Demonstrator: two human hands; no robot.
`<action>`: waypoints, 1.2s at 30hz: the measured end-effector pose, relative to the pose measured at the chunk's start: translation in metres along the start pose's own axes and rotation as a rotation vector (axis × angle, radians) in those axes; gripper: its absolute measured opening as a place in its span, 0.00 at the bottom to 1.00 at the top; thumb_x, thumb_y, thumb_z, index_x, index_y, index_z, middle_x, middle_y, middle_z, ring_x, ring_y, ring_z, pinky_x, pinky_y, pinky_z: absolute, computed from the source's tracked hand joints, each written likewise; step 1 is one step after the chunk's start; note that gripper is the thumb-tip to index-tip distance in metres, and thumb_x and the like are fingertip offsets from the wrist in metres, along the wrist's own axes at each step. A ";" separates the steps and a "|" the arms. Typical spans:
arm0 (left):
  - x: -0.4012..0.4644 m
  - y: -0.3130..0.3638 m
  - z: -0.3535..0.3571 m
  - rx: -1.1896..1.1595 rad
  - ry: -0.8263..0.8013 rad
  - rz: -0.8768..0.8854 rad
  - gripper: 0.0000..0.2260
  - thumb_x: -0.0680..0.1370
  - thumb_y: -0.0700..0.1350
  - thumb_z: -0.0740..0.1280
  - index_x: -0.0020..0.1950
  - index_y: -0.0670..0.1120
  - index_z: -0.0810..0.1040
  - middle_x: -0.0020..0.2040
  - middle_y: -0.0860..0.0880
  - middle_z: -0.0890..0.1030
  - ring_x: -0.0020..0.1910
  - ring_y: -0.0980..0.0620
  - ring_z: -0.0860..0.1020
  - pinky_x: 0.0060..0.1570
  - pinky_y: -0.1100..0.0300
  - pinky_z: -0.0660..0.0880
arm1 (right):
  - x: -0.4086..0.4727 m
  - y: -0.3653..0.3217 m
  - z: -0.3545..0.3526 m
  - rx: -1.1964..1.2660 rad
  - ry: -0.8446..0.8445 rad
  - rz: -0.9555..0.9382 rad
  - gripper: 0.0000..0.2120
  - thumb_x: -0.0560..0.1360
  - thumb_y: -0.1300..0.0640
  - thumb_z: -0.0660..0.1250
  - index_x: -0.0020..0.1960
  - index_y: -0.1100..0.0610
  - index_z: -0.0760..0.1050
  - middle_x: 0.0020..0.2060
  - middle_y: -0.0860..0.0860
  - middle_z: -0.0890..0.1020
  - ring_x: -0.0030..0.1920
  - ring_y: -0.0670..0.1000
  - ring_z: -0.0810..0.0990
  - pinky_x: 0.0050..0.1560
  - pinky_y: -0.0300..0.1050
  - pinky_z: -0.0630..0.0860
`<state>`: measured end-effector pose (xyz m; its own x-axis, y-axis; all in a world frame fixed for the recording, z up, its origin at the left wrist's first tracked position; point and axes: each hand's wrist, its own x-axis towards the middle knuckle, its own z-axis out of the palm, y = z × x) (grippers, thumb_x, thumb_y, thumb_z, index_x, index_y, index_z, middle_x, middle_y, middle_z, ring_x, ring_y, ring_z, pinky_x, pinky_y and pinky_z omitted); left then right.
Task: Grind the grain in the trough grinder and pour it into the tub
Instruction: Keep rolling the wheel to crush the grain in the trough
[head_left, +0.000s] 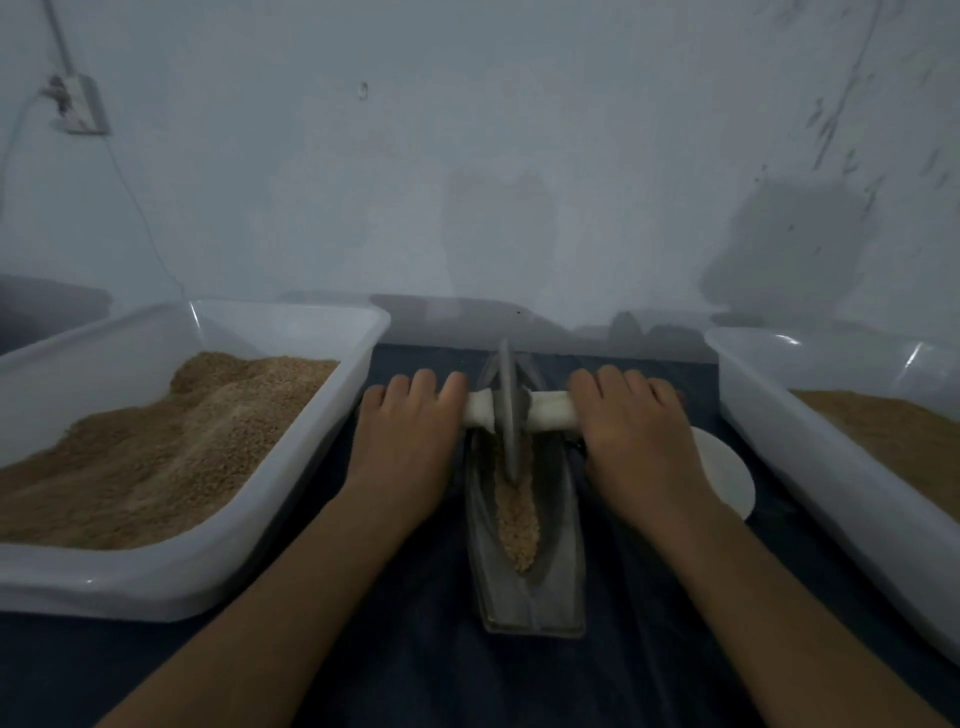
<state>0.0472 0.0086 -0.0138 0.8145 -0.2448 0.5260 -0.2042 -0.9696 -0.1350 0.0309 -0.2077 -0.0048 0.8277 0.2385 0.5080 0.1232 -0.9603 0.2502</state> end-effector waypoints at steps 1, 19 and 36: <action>-0.003 -0.002 -0.001 -0.028 -0.014 0.021 0.20 0.76 0.49 0.71 0.62 0.51 0.65 0.57 0.49 0.73 0.56 0.45 0.74 0.54 0.51 0.70 | -0.003 0.002 -0.003 0.023 0.002 -0.031 0.13 0.75 0.59 0.67 0.59 0.55 0.72 0.48 0.53 0.74 0.47 0.56 0.73 0.48 0.53 0.68; -0.005 -0.001 -0.009 -0.020 0.004 0.089 0.19 0.77 0.49 0.69 0.64 0.52 0.64 0.58 0.49 0.73 0.57 0.46 0.74 0.58 0.50 0.71 | -0.006 0.012 -0.001 0.119 -0.044 -0.062 0.14 0.76 0.55 0.67 0.57 0.49 0.66 0.47 0.47 0.71 0.46 0.52 0.70 0.47 0.50 0.65; -0.009 -0.009 -0.013 -0.093 -0.046 0.111 0.17 0.77 0.51 0.67 0.62 0.54 0.64 0.54 0.52 0.73 0.54 0.47 0.76 0.52 0.50 0.72 | -0.009 0.015 -0.002 0.141 -0.052 -0.097 0.15 0.75 0.53 0.67 0.59 0.47 0.66 0.47 0.45 0.70 0.46 0.50 0.70 0.47 0.49 0.65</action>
<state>0.0348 0.0193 -0.0068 0.8076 -0.3522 0.4730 -0.3421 -0.9331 -0.1107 0.0238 -0.2245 -0.0038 0.8349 0.3268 0.4428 0.2766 -0.9448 0.1757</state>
